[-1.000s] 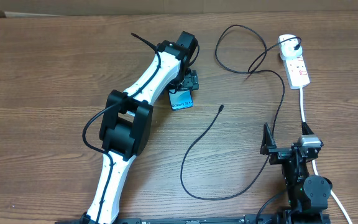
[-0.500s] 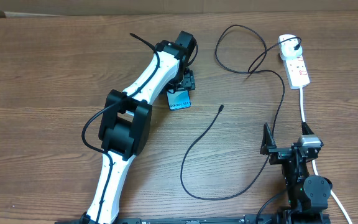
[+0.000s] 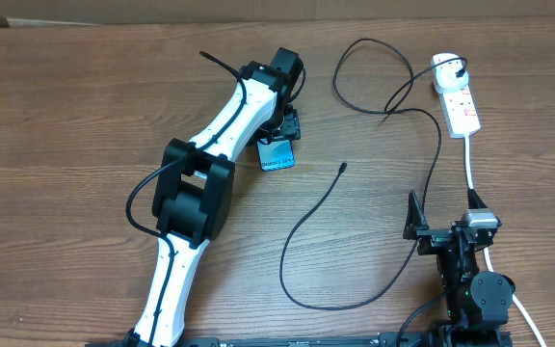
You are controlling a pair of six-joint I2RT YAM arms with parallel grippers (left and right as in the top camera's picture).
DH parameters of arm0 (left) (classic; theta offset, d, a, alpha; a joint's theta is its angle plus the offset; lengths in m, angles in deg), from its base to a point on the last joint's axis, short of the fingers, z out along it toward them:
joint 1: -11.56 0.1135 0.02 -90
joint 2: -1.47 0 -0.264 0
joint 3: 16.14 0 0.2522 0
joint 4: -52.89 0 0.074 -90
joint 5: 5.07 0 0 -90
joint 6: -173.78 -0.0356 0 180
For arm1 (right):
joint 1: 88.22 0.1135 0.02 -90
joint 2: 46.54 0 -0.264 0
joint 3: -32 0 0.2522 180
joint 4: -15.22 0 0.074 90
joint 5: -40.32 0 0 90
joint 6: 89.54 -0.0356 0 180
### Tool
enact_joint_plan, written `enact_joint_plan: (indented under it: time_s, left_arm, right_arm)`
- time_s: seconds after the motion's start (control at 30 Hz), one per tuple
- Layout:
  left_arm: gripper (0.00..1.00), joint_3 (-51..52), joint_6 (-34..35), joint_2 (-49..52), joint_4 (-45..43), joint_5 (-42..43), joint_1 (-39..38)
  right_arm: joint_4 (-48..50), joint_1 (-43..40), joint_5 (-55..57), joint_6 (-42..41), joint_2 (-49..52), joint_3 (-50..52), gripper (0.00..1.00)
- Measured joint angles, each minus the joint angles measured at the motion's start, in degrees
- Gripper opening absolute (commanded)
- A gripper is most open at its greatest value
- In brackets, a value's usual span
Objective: Plug charger to phone and switch on socket
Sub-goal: 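Lower the left gripper onto the phone's top edge and close, then lift the phone's top edge with the left gripper, tilting it up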
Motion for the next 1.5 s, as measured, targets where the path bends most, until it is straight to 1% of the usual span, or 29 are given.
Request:
enact_joint_plan:
  time_s: [0.1, 0.33, 0.5, 0.77, 1.2, 1.37, 1.5]
  left_arm:
    - [0.78, 0.0, 0.0, 0.0, 0.0, 0.0, 0.0]
    - [0.77, 0.0, 0.0, 0.0, 0.0, 0.0, 0.0]
    - [0.74, 0.0, 0.0, -0.1, 0.0, 0.4, 0.1]
    - [0.74, 0.0, 0.0, -0.2, 0.1, 2.0, 0.7]
    - [0.73, 0.0, 0.0, -0.5, 0.5, 11.3, 3.7]
    - [0.74, 0.0, 0.0, -0.5, 0.8, 18.5, 5.5]
    - [0.74, 0.7, -0.3, -0.4, 0.9, 26.6, 6.7]
  right_arm:
    - [0.0, 0.0, 0.0, 0.0, 0.0, 0.0, 1.00]
    - [0.0, 0.0, 0.0, 0.0, 0.0, 0.0, 1.00]
    - [0.0, 0.0, 0.0, 0.0, 0.0, 0.0, 1.00]
    - [0.0, 0.0, 0.0, 0.0, 0.0, 0.0, 1.00]
    - [0.0, 0.0, 0.0, 0.0, 0.0, 0.0, 1.00]
    - [0.0, 0.0, 0.0, 0.0, 0.0, 0.0, 1.00]
    - [0.0, 0.0, 0.0, 0.0, 0.0, 0.0, 1.00]
